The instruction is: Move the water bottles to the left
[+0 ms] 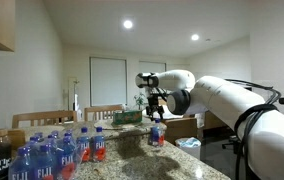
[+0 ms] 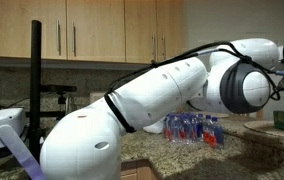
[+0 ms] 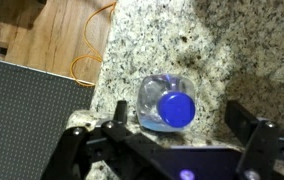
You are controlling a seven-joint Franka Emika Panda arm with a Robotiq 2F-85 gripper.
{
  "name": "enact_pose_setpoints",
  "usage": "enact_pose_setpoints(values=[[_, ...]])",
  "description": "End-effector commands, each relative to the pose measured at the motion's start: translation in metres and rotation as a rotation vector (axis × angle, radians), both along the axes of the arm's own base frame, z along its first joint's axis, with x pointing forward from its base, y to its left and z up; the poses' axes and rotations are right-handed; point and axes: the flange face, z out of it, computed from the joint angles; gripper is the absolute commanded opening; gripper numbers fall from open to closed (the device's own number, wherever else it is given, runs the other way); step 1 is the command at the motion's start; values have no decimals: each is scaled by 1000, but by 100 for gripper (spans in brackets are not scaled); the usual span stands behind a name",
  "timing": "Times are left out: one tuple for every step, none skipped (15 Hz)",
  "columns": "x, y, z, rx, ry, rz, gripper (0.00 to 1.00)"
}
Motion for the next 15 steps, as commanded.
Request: enact_pose_setpoints(values=[[-14,-9,-4,46,54,6,100],[-16,-11,-7,53,68,11,100],[-17,-11,-7,59,76,13,100],[-19,-13,-8,64,77,17,75],[-19,-14,-7,67,71,19,74],[-19,-17,-6,70,60,24,67],[-18,-16,-6,70,53,24,60],[-17,-16,-7,69,50,26,53],[-17,-17,-6,65,42,23,47],[-16,-18,-6,60,34,19,41],[-15,-19,-6,55,30,21,34],[-12,-15,-8,54,27,21,28],[-10,-14,-8,51,23,25,21],[-7,-11,-9,47,16,23,15],[-6,-8,-9,44,14,25,8]])
